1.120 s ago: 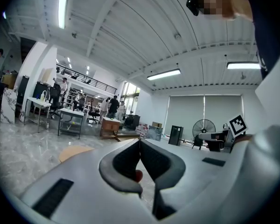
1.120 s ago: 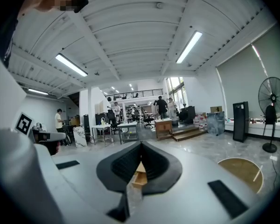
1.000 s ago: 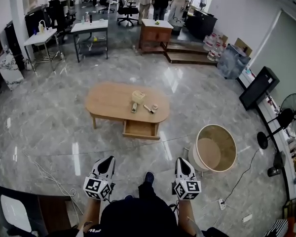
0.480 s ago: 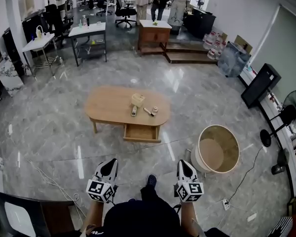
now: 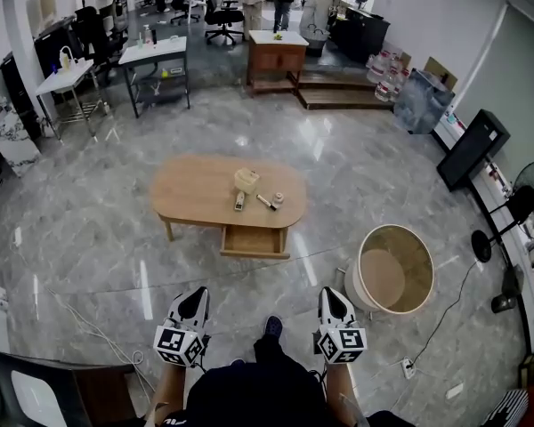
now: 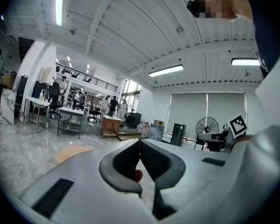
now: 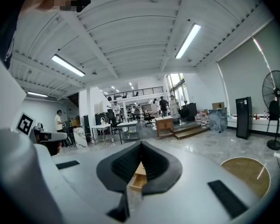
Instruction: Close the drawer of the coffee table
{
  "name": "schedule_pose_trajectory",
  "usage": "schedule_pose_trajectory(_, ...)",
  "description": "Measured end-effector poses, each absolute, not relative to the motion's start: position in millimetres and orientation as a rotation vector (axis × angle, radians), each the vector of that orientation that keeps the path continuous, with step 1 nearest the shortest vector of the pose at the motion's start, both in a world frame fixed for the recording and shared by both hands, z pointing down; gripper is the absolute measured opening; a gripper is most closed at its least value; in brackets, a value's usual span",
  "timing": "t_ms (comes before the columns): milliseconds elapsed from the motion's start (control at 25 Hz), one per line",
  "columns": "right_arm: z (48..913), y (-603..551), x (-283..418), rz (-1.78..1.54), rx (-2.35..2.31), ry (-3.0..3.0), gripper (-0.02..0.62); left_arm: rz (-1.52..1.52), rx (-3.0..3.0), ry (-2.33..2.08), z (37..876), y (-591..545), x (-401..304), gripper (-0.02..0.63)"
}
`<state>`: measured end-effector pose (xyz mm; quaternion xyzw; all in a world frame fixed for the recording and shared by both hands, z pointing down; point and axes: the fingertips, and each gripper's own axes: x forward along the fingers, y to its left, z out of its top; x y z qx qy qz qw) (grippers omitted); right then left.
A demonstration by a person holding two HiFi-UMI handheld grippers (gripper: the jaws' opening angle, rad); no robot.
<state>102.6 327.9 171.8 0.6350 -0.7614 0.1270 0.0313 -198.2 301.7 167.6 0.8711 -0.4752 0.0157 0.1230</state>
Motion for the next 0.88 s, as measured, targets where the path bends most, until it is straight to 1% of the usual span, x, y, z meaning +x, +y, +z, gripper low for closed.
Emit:
schedule_pose_trajectory(360,175.5,277.1,122.9,0.409,1.932,-2.370,0.026,0.070,2.527,-1.400,171.1,255.1,-175.1,0.025)
schedule_pose_trajectory(880,179.6,180.9,176.0,0.397,1.824,-2.429,0.026,0.096,2.473,-1.517,162.6,177.8,-116.6,0.025)
